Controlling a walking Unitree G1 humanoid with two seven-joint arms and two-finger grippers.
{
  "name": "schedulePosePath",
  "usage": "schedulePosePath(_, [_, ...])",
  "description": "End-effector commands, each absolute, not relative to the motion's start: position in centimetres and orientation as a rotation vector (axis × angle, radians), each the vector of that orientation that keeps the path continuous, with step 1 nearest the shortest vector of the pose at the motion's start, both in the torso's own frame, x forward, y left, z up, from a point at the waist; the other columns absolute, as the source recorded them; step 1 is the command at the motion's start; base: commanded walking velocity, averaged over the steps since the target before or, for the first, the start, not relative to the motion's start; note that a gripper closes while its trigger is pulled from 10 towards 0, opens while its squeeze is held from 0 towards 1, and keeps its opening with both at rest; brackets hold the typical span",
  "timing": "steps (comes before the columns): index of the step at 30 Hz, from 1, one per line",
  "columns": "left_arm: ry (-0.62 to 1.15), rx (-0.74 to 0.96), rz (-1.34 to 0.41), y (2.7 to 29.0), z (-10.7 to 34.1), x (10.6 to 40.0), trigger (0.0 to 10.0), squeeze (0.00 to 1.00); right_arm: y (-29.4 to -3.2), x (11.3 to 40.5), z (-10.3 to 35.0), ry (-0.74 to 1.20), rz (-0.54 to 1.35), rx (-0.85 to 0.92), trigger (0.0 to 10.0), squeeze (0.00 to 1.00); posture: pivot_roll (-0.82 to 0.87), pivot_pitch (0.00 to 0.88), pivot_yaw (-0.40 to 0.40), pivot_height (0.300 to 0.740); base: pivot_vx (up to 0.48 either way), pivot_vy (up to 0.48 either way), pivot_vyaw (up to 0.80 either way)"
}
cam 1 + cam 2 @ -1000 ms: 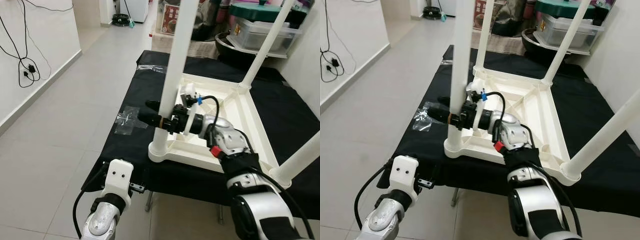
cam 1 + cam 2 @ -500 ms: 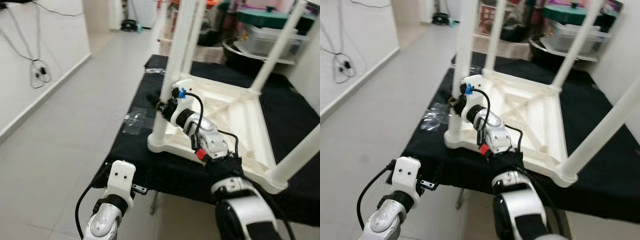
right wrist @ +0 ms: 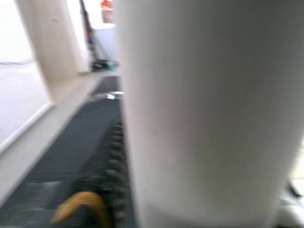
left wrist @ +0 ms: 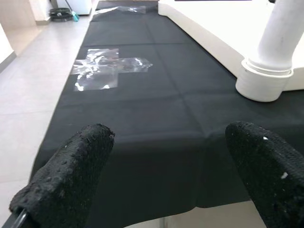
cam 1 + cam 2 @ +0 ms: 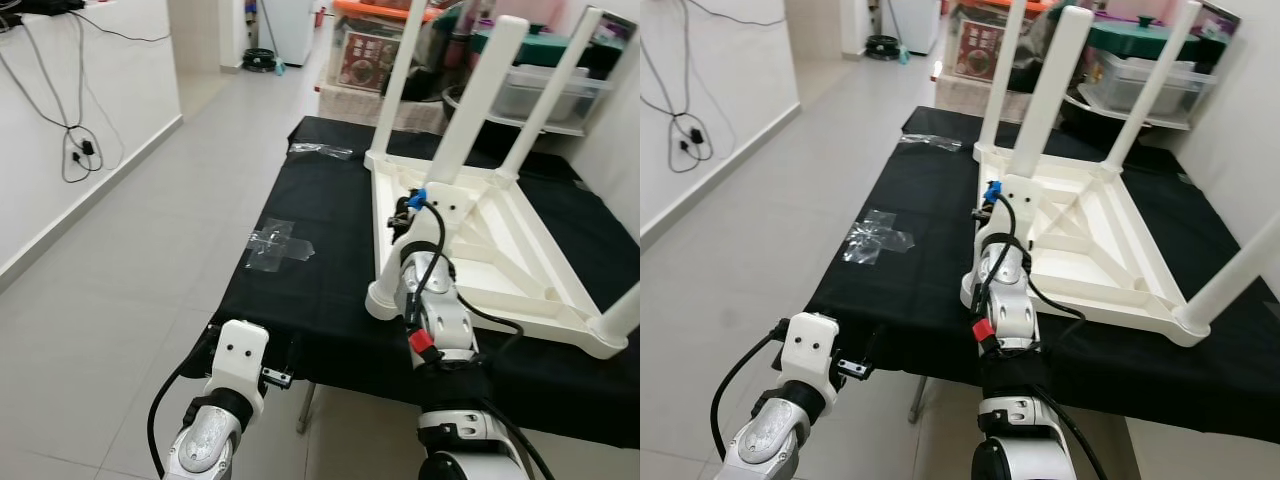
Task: Building children table
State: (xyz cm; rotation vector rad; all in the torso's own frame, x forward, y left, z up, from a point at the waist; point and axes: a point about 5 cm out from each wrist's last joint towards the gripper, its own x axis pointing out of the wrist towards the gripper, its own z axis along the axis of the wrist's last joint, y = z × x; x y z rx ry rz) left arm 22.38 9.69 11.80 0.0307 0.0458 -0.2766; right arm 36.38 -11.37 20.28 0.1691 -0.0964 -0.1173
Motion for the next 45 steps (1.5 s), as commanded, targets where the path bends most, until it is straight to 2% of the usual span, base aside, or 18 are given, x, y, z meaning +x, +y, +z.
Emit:
schedulePosePath(1, [0.076,0.030,-0.280,9.6,11.3,22.3,10.0,0.00,-9.9,35.8,19.9,-0.092,-0.061,0.223,10.0,1.00,0.11,0.034,-0.133,0.740,0.000,0.000,0.00])
schedulePosePath(2, [0.076,0.030,-0.280,9.6,11.3,22.3,10.0,0.00,-9.9,35.8,19.9,-0.092,-0.061,0.223,10.0,1.00,0.11,0.034,-0.133,0.740,0.000,0.000,0.00])
schedulePosePath(3, [0.076,0.029,-0.280,9.6,11.3,22.3,10.0,0.00,-10.8,36.0,20.2,-0.118,-0.059,0.200,10.0,0.00,0.11,0.034,-0.133,0.740,0.000,0.000,0.00])
schedulePosePath(5, [0.076,0.029,-0.280,9.6,11.2,22.3,10.0,0.00,-11.5,36.2,20.4,-0.134,-0.063,0.182,10.0,0.00,0.11,0.033,-0.131,0.740,0.000,0.000,0.00])
schedulePosePath(9, [0.076,0.029,-0.281,9.6,11.2,22.3,10.0,0.00,-12.4,36.9,20.8,-0.154,0.121,0.203,10.0,0.00,0.11,0.032,-0.129,0.740,0.000,0.000,0.00])
schedulePosePath(11, [0.076,0.029,-0.283,9.6,11.2,22.3,10.0,0.00,-12.9,37.3,20.7,-0.116,0.396,0.245,10.0,0.00,0.11,0.032,-0.129,0.740,0.000,0.000,0.00])
schedulePosePath(12, [0.076,0.029,-0.283,9.6,11.2,22.3,10.0,0.00,-12.9,37.3,20.7,-0.116,0.396,0.245,10.0,0.00,0.11,0.032,-0.129,0.740,0.000,0.000,0.00])
schedulePosePath(14, [0.076,0.029,-0.283,9.7,11.2,22.4,10.0,0.00,-12.9,36.9,21.2,-0.096,0.695,0.288,10.0,0.00,0.11,0.032,-0.132,0.740,0.000,0.000,0.00])
schedulePosePath(17, [0.076,0.029,-0.282,9.7,11.2,22.4,10.0,0.00,-12.8,36.6,21.4,-0.096,0.780,0.287,10.0,0.00,0.11,0.032,-0.132,0.740,0.000,0.000,0.00])
schedulePosePath(19, [0.074,0.030,-0.281,9.7,11.3,22.5,10.0,0.00,-11.8,35.3,21.5,-0.069,1.079,0.224,10.0,0.00,0.12,0.041,-0.131,0.740,0.000,0.000,0.00])
schedulePosePath(21, [0.074,0.032,-0.279,9.7,11.3,22.5,10.0,0.00,-11.0,35.0,21.4,-0.050,1.183,0.197,10.0,0.00,0.12,0.045,-0.134,0.740,0.000,0.000,0.00])
schedulePosePath(30, [0.072,0.029,-0.276,9.7,11.4,22.5,10.0,0.00,-8.2,36.0,21.7,-0.050,1.310,0.106,10.0,0.00,0.12,0.057,-0.136,0.740,0.000,0.000,0.00])
schedulePosePath(31, [0.071,0.029,-0.276,9.7,11.4,22.5,10.0,0.00,-7.8,36.0,22.2,-0.068,1.317,0.145,0.0,0.00,0.12,0.059,-0.137,0.740,0.000,0.000,0.00])
schedulePosePath(37, [0.072,0.027,-0.273,9.6,11.4,22.5,10.0,0.00,-7.5,36.2,22.7,-0.114,1.261,0.160,0.0,0.00,0.12,0.059,-0.136,0.740,0.000,0.000,0.00])
schedulePosePath(40, [0.074,0.025,-0.274,9.6,11.4,22.5,10.0,0.00,-8.2,37.5,22.6,-0.111,0.979,0.155,0.0,0.00,0.11,0.057,-0.134,0.740,0.000,0.000,0.00])
schedulePosePath(42, [0.074,0.024,-0.275,9.6,11.4,22.5,10.0,0.00,-8.4,37.9,22.5,-0.102,0.893,0.156,0.0,0.00,0.11,0.057,-0.134,0.740,0.000,0.000,0.00])
schedulePosePath(44, [0.076,0.023,-0.278,9.7,11.4,22.6,10.0,0.00,-9.9,38.8,21.4,-0.061,0.495,0.104,0.0,0.00,0.10,0.059,-0.127,0.740,0.000,0.000,0.00])
schedulePosePath(45, [0.076,0.023,-0.278,9.7,11.4,22.6,10.0,0.00,-9.9,38.8,21.4,-0.061,0.495,0.104,0.0,0.00,0.10,0.059,-0.127,0.740,0.000,0.000,0.00])
